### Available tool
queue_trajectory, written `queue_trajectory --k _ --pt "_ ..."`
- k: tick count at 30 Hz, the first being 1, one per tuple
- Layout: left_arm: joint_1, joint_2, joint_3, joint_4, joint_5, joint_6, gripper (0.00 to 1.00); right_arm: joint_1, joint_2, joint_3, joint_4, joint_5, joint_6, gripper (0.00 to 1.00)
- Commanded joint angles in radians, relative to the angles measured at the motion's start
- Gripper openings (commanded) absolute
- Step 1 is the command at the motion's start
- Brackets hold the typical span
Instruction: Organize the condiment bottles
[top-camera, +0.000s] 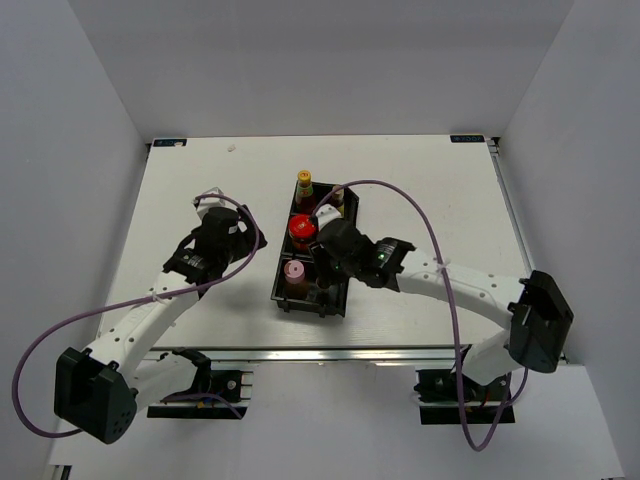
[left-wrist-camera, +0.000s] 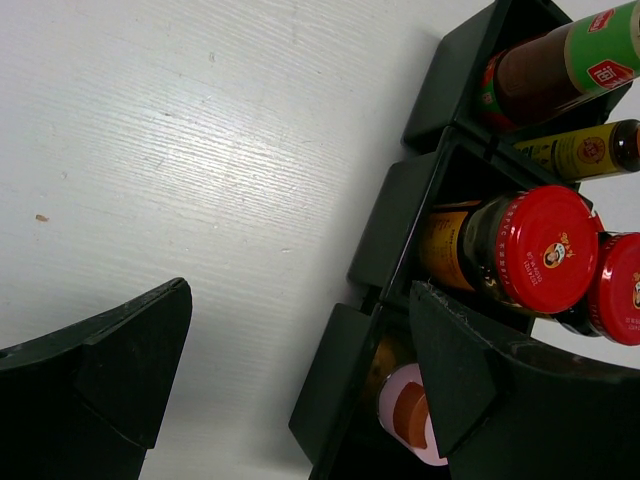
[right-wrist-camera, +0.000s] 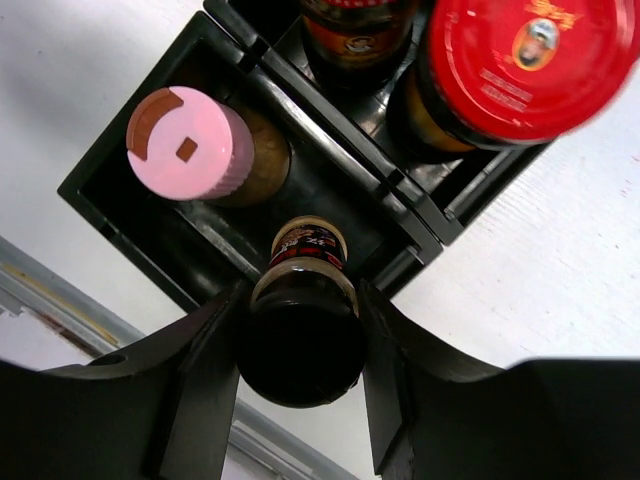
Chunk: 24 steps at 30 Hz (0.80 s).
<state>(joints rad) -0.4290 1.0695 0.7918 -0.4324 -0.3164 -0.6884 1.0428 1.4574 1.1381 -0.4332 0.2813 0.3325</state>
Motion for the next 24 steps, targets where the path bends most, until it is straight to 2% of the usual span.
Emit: queue_trajectory --k 1,14,17,24 --pt "0.004 -0.026 -0.008 0.018 0.011 0.006 0.98 0.011 0.046 0.071 -0.002 0.001 -0.009 0.22" --pt "0.004 -0.034 -0.016 0.020 0.016 0.007 0.98 0.039 0.176 0.117 -0.058 0.097 0.033 0.28" --pt "0.004 -0.033 -0.016 0.023 0.016 0.007 0.98 0.042 0.187 0.130 -0.082 0.128 0.042 0.32" --pt "0.004 -0.029 -0.011 0.021 0.017 0.007 0.98 0.051 0.187 0.124 -0.087 0.133 0.050 0.54"
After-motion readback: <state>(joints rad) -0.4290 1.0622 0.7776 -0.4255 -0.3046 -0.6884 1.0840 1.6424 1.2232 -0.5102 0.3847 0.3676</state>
